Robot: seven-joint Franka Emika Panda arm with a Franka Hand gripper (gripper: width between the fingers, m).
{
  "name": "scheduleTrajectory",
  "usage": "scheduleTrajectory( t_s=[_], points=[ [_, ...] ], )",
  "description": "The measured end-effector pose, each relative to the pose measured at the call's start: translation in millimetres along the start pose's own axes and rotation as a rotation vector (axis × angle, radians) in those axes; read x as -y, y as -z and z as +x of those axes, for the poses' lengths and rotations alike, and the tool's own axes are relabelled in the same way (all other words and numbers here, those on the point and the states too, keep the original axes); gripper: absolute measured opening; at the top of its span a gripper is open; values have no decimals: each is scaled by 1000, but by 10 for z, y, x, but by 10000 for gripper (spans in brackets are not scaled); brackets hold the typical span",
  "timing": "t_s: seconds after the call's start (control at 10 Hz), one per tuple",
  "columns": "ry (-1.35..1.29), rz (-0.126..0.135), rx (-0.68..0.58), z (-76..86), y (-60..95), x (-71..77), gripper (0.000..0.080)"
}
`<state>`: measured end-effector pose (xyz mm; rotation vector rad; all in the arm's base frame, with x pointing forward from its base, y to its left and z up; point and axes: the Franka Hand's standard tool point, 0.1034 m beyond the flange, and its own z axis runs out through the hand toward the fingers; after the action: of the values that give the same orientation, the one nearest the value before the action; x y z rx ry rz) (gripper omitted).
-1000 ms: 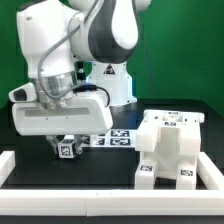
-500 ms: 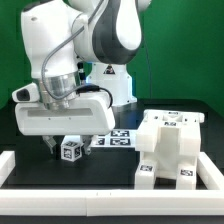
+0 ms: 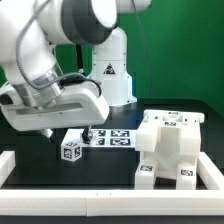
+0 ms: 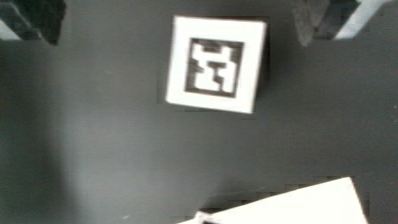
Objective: Assemble chair
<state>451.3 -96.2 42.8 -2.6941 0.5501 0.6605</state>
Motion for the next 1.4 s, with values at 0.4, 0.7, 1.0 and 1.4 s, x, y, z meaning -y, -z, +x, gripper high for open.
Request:
scheduleTrajectory(
  t_s=[0.4,0.7,1.0,1.4],
  points=[
    [-55,47,233,145,-149,-194,649],
    [-75,81,241,170,-157,-206,649],
    [-297,102,493,-41,-166,-280,649],
    [-311,95,509,-17,-170,-280,649]
  ],
)
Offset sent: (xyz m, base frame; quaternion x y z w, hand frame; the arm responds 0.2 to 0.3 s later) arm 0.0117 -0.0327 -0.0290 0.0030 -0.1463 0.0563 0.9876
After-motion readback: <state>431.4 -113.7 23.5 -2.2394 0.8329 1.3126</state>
